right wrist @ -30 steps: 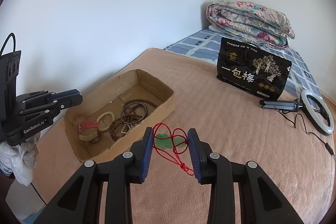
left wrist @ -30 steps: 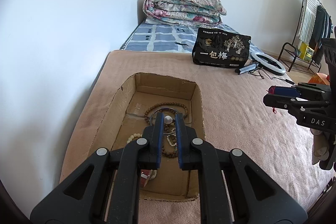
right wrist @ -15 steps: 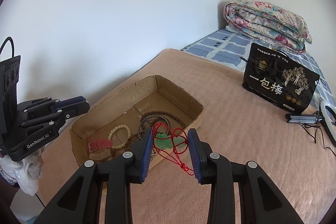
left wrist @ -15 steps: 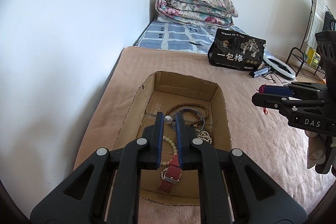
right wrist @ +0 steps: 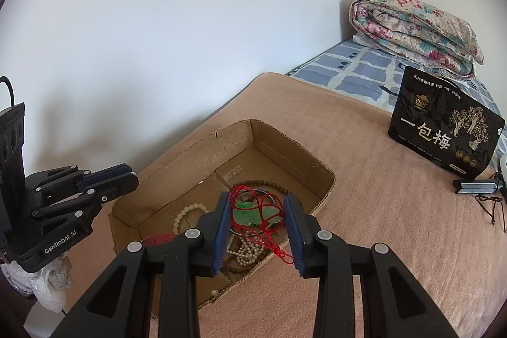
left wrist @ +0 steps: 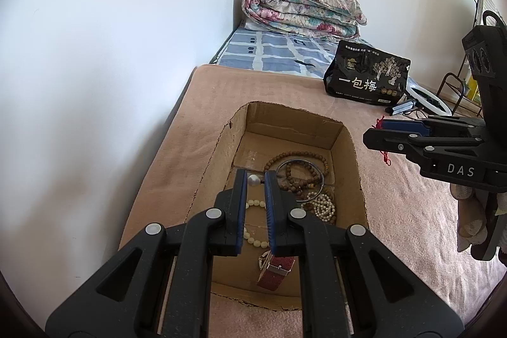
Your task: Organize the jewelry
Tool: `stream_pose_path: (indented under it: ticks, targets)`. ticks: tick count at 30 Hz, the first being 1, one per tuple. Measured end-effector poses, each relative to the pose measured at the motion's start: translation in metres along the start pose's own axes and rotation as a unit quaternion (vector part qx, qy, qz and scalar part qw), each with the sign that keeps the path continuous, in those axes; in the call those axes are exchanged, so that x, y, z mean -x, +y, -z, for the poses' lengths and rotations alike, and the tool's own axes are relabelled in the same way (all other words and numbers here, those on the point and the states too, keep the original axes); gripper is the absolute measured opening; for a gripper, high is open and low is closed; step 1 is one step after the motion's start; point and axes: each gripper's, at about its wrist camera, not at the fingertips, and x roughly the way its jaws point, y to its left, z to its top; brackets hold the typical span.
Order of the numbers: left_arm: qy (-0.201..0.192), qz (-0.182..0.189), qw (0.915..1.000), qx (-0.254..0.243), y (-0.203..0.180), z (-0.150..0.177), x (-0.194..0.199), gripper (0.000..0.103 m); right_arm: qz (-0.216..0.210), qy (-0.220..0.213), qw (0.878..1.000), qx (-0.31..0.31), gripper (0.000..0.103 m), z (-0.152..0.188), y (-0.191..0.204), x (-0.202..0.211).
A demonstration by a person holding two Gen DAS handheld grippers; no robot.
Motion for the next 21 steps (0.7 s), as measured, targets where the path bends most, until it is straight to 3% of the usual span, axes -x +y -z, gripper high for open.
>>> stream_pose_path:
  ticks: [4, 6, 7, 8, 11, 15, 18, 21]
  targets:
    - [0.0, 0.001, 1.0, 0.001, 0.0, 0.0, 0.0, 0.01, -0.002, 0.001, 1.0, 0.0, 0.037, -0.003, 0.002, -0.004]
    - [0.002, 0.004, 1.0, 0.0, 0.001, 0.0, 0.001, 0.01, -0.004, 0.001, 1.0, -0.002, 0.062, -0.004, 0.003, -0.006]
    - [0.003, 0.002, 1.0, 0.0, 0.001, 0.0, 0.001, 0.01, -0.004, -0.001, 1.0, -0.004, 0.068, -0.003, 0.003, -0.005]
    - [0.005, -0.002, 1.0, -0.001, 0.001, 0.001, 0.0, 0.012, -0.002, -0.006, 1.0, -0.005, 0.073, -0.003, 0.003, -0.004]
    - [-0.001, -0.005, 1.0, 0.003, 0.003, 0.002, 0.003, 0.045, 0.005, -0.009, 1.0, -0.004, 0.079, -0.004, 0.004, -0.001]
    - [-0.004, -0.009, 0.9999, 0.01, 0.003, 0.003, 0.006, 0.052, 0.016, -0.017, 1.0, -0.007, 0.09, -0.004, 0.003, 0.005]
    - [-0.008, -0.011, 0.9999, 0.01, 0.002, 0.004, 0.009, 0.059, 0.025, -0.02, 0.999, -0.007, 0.094, -0.005, 0.002, 0.009]
    - [-0.01, -0.013, 0.9998, 0.011, -0.002, 0.004, 0.014, 0.06, 0.033, -0.023, 0.999, -0.006, 0.097, -0.005, 0.002, 0.015]
